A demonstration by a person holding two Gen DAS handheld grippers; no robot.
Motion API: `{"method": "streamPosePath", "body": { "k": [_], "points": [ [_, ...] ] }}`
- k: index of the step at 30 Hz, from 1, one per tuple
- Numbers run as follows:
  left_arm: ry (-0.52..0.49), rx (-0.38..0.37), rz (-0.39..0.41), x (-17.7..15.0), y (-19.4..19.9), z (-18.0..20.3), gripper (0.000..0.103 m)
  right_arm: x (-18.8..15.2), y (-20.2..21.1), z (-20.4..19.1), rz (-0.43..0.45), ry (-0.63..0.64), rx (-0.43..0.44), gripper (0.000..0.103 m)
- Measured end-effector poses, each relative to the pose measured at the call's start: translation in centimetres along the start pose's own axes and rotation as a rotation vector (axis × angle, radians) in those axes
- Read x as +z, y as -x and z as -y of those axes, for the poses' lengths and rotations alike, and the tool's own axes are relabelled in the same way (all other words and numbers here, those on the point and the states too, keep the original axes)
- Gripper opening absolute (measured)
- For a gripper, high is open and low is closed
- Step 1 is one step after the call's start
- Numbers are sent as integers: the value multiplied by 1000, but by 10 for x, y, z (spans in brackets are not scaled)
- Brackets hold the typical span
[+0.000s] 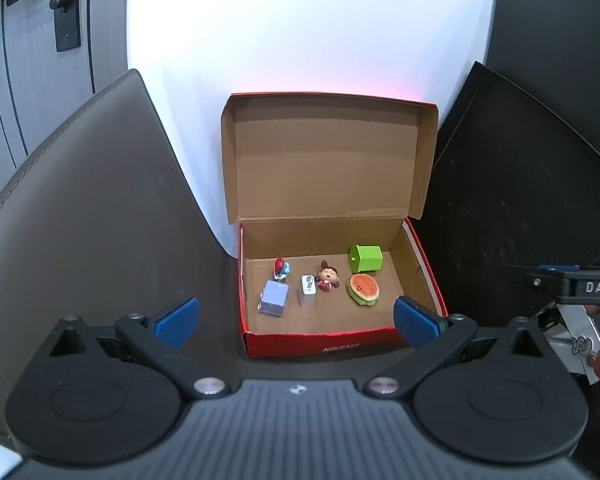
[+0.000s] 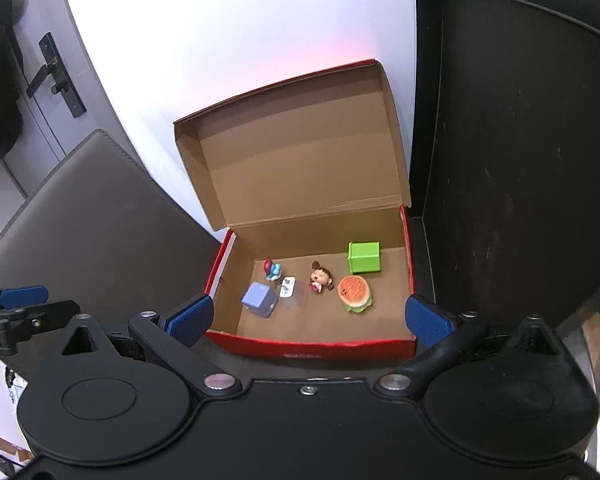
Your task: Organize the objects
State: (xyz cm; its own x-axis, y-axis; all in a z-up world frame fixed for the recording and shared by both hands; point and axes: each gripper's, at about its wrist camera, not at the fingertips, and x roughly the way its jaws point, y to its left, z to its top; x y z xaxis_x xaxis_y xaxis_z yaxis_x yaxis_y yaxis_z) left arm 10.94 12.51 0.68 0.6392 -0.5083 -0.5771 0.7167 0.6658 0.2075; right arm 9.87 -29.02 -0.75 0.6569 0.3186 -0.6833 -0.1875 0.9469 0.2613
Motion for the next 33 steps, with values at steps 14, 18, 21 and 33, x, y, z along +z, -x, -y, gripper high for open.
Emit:
{"method": "streamPosePath", "body": {
  "k": [14, 18, 21, 33],
  "points": [
    [23, -36, -49, -2, 6, -11, 103, -10, 19, -4, -14, -20, -16, 103],
    [21, -31, -58, -4, 4, -8, 103, -12, 19, -3, -14, -26, -10, 103],
    [17, -39, -62, -5, 1, -4, 103, -13, 20, -2, -14, -30, -11, 103],
    [13, -52, -76, -4, -5, 3, 103, -13, 22, 2, -22, -39, -3, 103]
  ]
}}
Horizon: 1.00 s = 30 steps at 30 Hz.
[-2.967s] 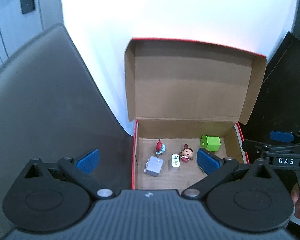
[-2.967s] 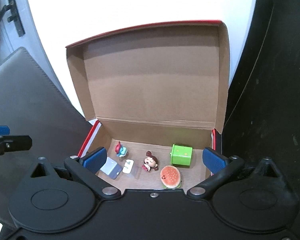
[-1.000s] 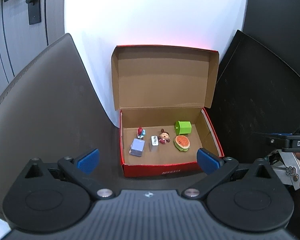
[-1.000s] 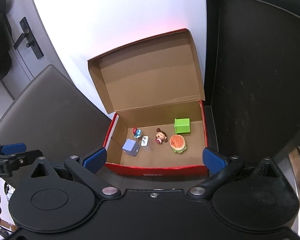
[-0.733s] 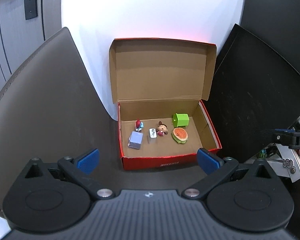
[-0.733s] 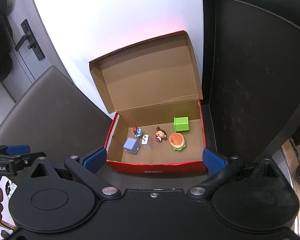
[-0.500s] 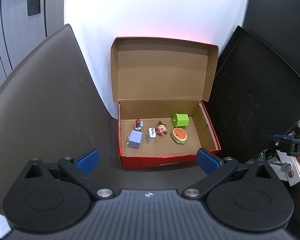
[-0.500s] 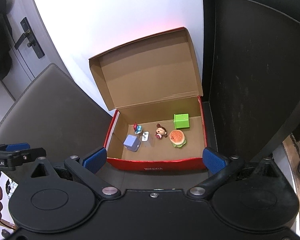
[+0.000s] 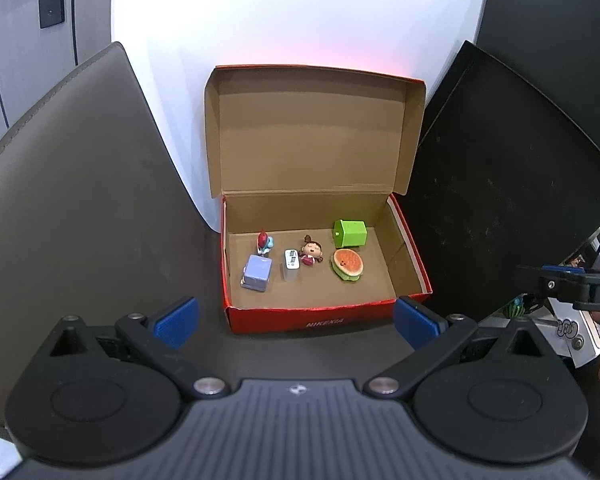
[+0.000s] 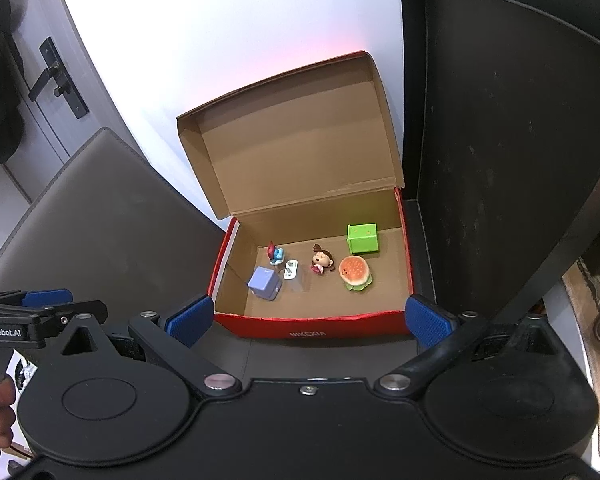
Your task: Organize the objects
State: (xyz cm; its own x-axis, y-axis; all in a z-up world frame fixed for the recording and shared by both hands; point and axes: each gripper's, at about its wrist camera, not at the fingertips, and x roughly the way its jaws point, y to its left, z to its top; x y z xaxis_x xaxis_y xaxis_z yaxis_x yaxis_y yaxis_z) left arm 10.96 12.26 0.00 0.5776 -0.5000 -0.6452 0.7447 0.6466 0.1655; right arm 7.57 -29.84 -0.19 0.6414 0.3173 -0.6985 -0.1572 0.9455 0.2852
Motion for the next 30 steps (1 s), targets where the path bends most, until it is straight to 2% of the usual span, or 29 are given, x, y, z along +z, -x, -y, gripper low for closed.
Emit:
{"method": "streamPosePath", "body": {
  "k": [30],
  "points": [
    [1, -19, -3, -3, 3, 2, 103, -5, -2, 0, -9, -2, -7, 103]
  ]
}}
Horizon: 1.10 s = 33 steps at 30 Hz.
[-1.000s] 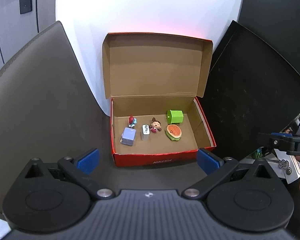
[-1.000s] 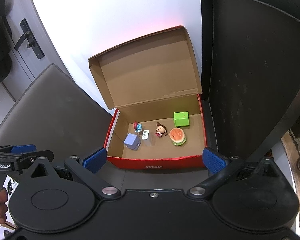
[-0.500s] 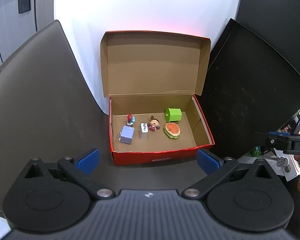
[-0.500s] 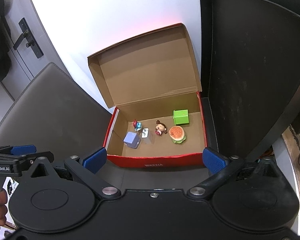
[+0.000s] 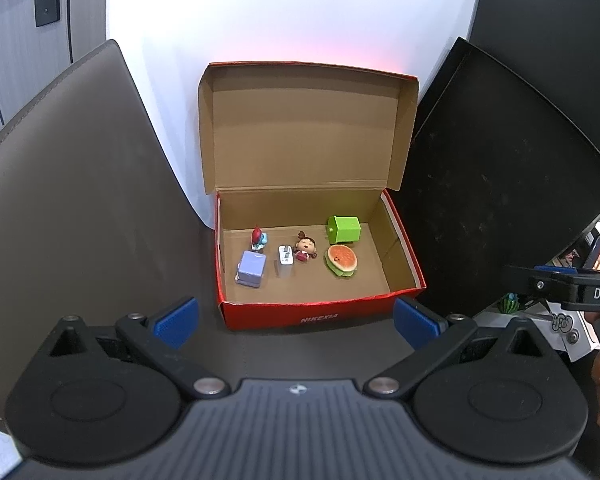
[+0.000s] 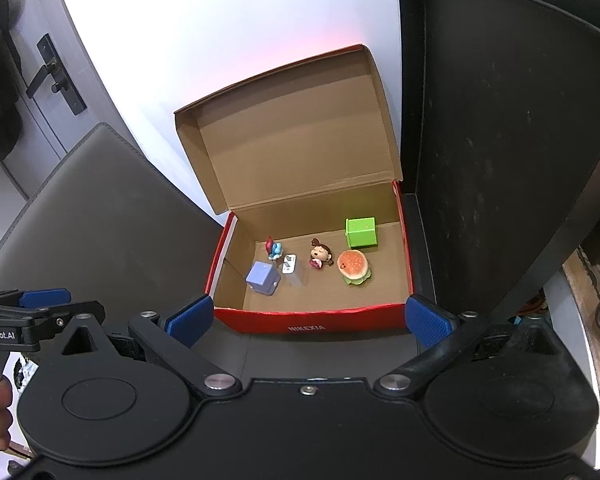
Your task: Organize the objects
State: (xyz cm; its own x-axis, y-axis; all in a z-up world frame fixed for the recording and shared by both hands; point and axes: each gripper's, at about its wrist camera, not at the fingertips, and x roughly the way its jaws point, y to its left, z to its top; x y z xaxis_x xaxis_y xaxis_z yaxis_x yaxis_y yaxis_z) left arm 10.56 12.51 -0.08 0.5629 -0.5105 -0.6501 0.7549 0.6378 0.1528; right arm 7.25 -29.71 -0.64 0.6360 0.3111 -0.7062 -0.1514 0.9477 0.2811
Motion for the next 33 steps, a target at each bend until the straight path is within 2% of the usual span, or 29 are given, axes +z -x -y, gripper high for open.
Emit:
{"method": "streamPosePath", "body": {
  "k": [13, 17, 33],
  "points": [
    [-14, 5, 12, -1, 1, 3, 103, -2, -2, 0, -1, -3, -4, 103],
    [4, -20, 14, -1, 2, 2, 103, -2, -1, 1, -2, -4, -5, 103],
    [16, -4, 5, -1, -2, 0, 103, -2, -2, 2, -5, -9, -10, 103]
  ]
}}
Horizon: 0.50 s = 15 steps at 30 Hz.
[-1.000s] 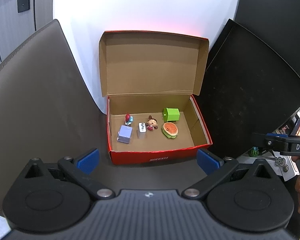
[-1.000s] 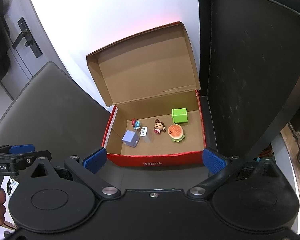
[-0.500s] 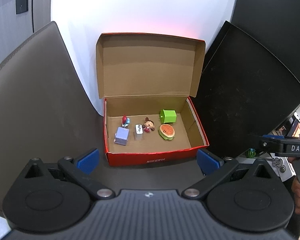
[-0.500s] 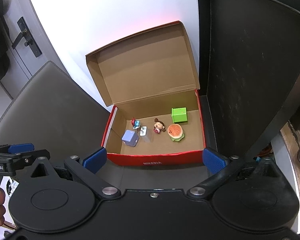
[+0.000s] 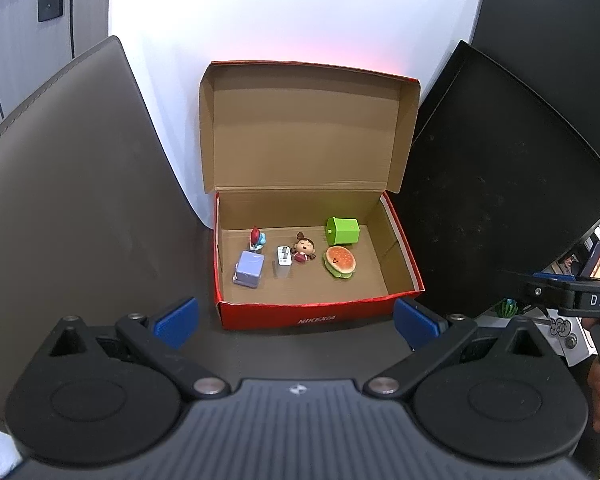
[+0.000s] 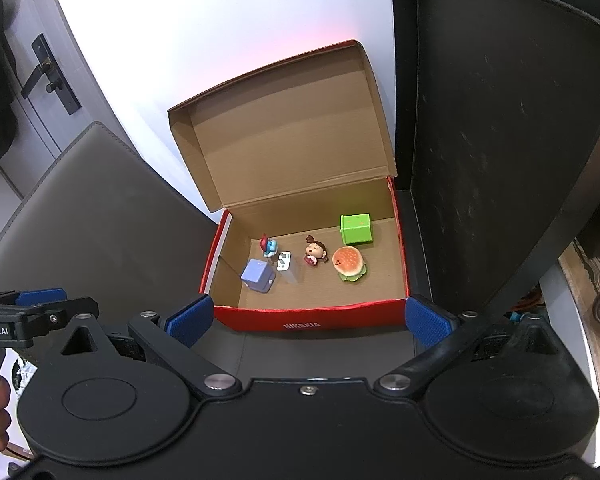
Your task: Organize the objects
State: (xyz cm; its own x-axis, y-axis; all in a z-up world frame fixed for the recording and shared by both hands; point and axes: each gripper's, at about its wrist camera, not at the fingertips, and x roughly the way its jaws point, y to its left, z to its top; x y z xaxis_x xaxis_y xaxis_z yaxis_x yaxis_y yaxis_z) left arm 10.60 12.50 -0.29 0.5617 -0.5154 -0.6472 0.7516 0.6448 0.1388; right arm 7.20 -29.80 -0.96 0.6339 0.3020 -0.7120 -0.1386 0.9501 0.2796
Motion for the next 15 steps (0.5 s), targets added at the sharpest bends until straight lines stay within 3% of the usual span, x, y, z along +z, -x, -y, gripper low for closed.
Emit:
{"method": "streamPosePath", "body": {
  "k": [15],
  "points": [
    [-3, 13, 6, 0, -2, 1, 103, -1, -2, 2, -4, 0, -5, 103]
  ]
}}
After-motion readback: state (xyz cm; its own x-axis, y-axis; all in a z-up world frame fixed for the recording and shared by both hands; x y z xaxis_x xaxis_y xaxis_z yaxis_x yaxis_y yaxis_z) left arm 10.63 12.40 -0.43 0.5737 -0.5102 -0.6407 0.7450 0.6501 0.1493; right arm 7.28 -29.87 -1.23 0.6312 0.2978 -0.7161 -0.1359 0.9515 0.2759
